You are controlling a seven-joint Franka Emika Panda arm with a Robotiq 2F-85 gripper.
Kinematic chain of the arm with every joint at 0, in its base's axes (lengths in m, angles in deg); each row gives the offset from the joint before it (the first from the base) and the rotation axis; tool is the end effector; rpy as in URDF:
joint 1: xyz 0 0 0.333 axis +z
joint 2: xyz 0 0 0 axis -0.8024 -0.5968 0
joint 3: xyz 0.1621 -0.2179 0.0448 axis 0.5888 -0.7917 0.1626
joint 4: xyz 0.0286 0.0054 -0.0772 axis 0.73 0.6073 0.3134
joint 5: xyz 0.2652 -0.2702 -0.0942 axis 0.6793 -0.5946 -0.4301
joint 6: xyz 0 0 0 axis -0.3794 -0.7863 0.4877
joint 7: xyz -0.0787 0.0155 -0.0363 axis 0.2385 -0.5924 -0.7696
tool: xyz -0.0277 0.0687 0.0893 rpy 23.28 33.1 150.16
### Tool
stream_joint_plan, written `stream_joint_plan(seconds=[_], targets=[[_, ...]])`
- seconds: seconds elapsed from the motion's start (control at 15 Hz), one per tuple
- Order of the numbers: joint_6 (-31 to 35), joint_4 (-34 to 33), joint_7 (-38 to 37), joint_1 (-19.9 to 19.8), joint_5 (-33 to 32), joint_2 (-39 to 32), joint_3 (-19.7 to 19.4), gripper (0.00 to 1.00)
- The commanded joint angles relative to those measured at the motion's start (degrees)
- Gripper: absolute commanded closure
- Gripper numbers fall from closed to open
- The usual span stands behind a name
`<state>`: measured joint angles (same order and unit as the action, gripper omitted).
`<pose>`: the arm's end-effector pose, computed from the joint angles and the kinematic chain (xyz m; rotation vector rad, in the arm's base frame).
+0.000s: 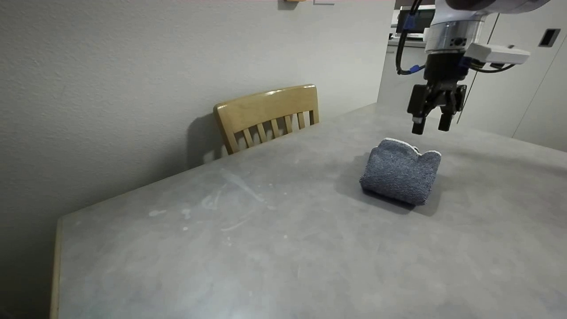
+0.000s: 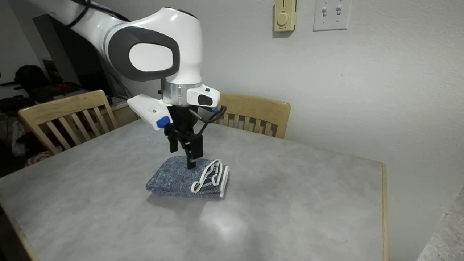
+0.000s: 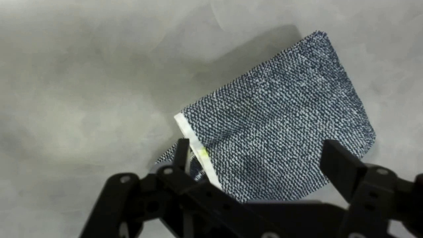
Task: Unfold the towel
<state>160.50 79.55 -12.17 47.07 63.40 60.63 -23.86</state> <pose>0.5554 -0.1081 0.2181 -2.9968 0.3161 0.1828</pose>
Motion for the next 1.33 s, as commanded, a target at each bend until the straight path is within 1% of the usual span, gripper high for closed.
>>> stream_joint_plan(seconds=[0.0,0.13,0.2,0.4,0.53,0.67,0.87,1.07,1.27], targets=[[-0.06,-0.21,-0.09,-0.77,-0.37,-0.15,0.72,0.00],[-0.09,-0.33,-0.01,-0.79,-0.37,-0.16,0.72,0.00],[-0.41,-0.49,-0.73,-0.57,-1.37,-0.20,0.34,0.00],[-0.38,0.23,0.57,-2.53,0.82,0.65,-0.12,0.00],[-1.94,-3.08,1.48,-4.08,2.10,-2.05,-0.11,0.00],[-1.47,-4.12,2.30,-5.17,2.54,-3.39,0.18,0.00],[-1.88,-5.18,5.85,-7.30,5.91,-5.47,1.34,0.00],[-3.58,-6.82,12.79,-10.05,12.38,-8.08,3.79,0.00],[-5.26,-8.44,15.03,-11.23,15.05,-10.44,4.51,0.00]])
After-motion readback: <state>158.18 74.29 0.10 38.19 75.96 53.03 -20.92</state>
